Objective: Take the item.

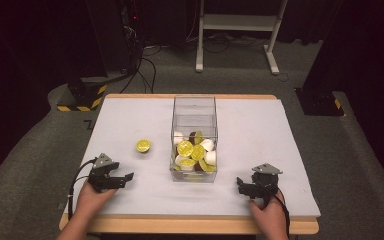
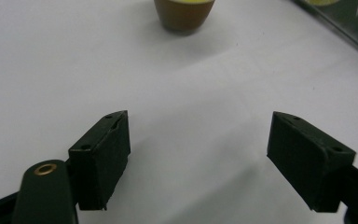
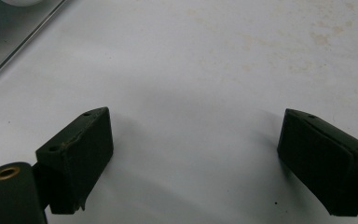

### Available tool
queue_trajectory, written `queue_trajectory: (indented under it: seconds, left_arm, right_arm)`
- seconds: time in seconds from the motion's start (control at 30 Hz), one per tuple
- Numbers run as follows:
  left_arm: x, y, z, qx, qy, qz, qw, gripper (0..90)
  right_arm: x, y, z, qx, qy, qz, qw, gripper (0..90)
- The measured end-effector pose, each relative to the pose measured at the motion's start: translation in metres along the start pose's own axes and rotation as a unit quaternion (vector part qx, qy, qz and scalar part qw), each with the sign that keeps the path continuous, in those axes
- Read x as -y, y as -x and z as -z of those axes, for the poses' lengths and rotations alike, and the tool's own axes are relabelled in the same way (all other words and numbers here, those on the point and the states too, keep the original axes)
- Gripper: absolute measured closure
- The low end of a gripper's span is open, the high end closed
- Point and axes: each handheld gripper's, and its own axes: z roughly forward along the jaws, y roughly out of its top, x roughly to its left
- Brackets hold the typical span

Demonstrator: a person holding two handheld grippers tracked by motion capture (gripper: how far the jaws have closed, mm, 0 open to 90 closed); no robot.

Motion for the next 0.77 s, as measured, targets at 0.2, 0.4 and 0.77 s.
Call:
queue_trajectory:
  seconds: [0.2, 0.4, 0.77]
  left_arm:
    - [0.013, 0.004, 0.010, -0.016, -0.014, -0.041, 0.9989, 19.8]
    - [0.019, 0.005, 0.016, -0.020, -0.006, -0.045, 0.9988, 19.5]
    - [0.019, 0.005, 0.016, -0.020, -0.007, -0.046, 0.9987, 19.5]
  right_arm:
    - [0.000, 0.000, 0.000, 0.000, 0.000, -0.001, 1.0000, 10.5]
    - [0.000, 0.000, 0.000, 0.000, 0.000, 0.000, 1.0000, 10.5]
    - [0.000, 0.000, 0.000, 0.000, -0.001, 0.000, 1.0000, 10.4]
